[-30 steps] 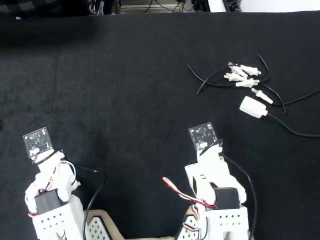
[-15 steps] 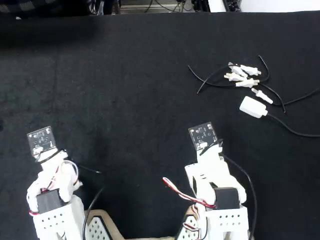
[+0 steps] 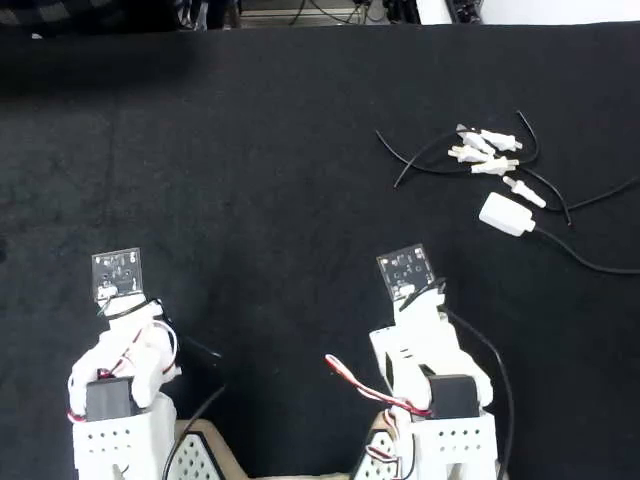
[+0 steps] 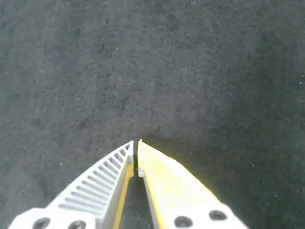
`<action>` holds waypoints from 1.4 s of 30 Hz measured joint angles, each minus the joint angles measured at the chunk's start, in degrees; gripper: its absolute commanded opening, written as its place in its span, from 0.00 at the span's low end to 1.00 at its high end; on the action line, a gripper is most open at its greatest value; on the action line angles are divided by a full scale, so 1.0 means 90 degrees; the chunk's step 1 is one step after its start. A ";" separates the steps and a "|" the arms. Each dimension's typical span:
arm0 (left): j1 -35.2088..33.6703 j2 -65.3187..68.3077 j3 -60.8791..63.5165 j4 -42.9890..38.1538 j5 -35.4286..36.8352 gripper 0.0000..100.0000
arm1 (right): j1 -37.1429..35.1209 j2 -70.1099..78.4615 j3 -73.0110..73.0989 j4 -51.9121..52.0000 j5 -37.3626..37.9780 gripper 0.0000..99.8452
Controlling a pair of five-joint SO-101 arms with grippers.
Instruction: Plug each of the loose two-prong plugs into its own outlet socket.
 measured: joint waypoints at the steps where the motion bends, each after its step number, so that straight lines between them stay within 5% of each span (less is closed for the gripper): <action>1: 0.0000 0.0000 0.0000 0.0000 0.0000 0.03 | 0.0000 0.0000 0.0000 0.0000 0.0000 0.01; 13: 0.0274 0.0000 0.0000 -0.0156 -0.0078 0.03 | 0.0000 0.0000 0.0000 0.0000 0.0000 0.01; 23: -0.1944 0.0000 0.0000 -0.2374 -0.0723 0.03 | 0.0000 0.0000 0.0000 0.0000 0.0000 0.01; 30: -0.4151 0.0000 -0.0303 -0.2491 -0.0781 0.03 | 0.0000 0.0000 0.0000 0.0000 0.0000 0.01; 37: -0.4894 0.0000 -0.0615 -0.2227 -0.1446 0.03 | 0.0000 0.0000 0.0000 0.0000 0.0000 0.01; 42: -0.5411 0.0000 -0.0674 -0.2227 -0.1905 0.23 | 0.0000 0.0000 0.0000 0.0000 0.0000 0.01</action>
